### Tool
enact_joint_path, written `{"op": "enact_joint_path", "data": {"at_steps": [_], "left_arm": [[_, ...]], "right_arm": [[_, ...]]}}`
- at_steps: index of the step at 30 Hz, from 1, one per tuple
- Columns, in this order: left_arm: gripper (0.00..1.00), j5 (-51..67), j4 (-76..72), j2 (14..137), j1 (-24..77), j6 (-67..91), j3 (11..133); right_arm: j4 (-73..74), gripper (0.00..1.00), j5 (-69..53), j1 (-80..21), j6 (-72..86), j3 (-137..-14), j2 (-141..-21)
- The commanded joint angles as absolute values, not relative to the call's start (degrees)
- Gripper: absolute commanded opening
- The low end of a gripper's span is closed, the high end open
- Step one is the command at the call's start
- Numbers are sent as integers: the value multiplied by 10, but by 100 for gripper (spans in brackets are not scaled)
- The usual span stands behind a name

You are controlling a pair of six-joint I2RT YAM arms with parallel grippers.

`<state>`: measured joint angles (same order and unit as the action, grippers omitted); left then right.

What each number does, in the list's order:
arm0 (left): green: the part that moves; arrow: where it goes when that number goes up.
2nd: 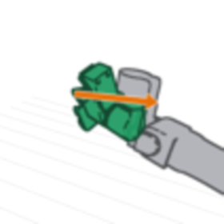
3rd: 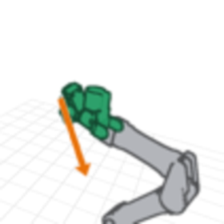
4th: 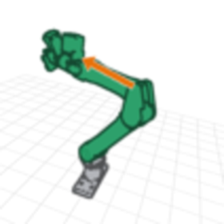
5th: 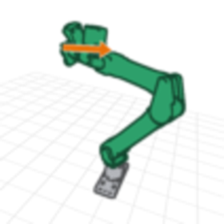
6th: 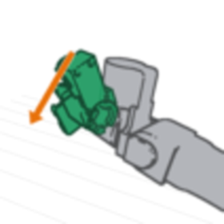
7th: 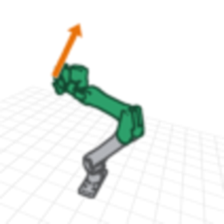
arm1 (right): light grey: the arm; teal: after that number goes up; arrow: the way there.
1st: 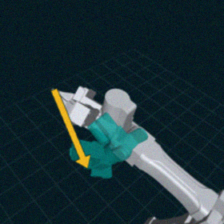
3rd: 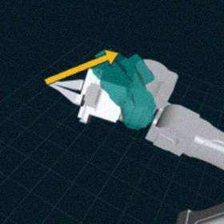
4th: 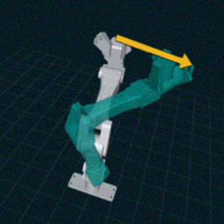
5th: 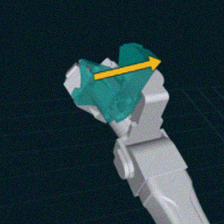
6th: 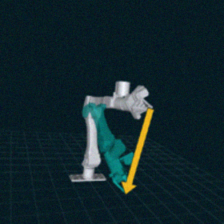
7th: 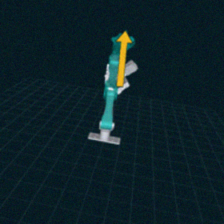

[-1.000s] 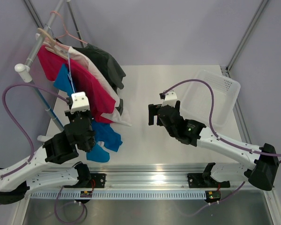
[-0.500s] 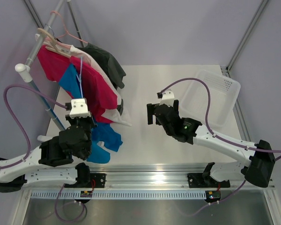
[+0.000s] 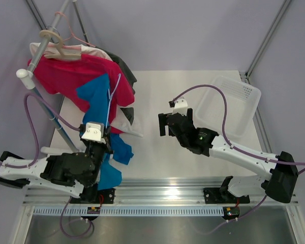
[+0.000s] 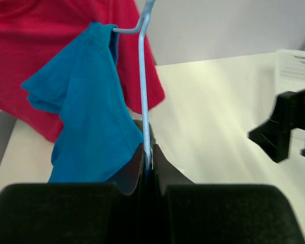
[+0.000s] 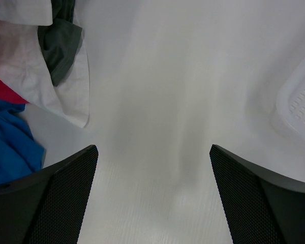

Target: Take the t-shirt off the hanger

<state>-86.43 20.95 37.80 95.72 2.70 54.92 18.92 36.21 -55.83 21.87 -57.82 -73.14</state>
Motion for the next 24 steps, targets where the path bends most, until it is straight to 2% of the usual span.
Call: {"op": "enact_joint_path", "data": {"at_steps": [1, 8, 12, 14, 17, 19, 23, 24], "left_arm": [[0, -922, 172, 372, 1008, 68, 553], [0, -906, 172, 392, 1114, 123, 557], [0, -854, 174, 416, 1143, 142, 566], [0, -794, 240, 420, 1146, 210, 591], [0, -718, 283, 419, 1145, 252, 608], [0, -675, 282, 413, 1146, 244, 610], [0, -588, 283, 410, 1145, 228, 617], [0, -575, 280, 407, 1145, 224, 619]], "right_arm": [[150, 100, 333, -563, 202, -572, -707], [139, 99, 281, -562, 180, -556, -634], [107, 100, 88, -563, 130, -519, -551], [116, 99, -31, -562, 104, -506, -496], [132, 99, -103, -563, 93, -490, -401], [148, 99, -110, -562, 85, -490, -330], [143, 92, -132, -562, 62, -472, -244], [135, 86, -141, -562, 55, -468, -232]]}}
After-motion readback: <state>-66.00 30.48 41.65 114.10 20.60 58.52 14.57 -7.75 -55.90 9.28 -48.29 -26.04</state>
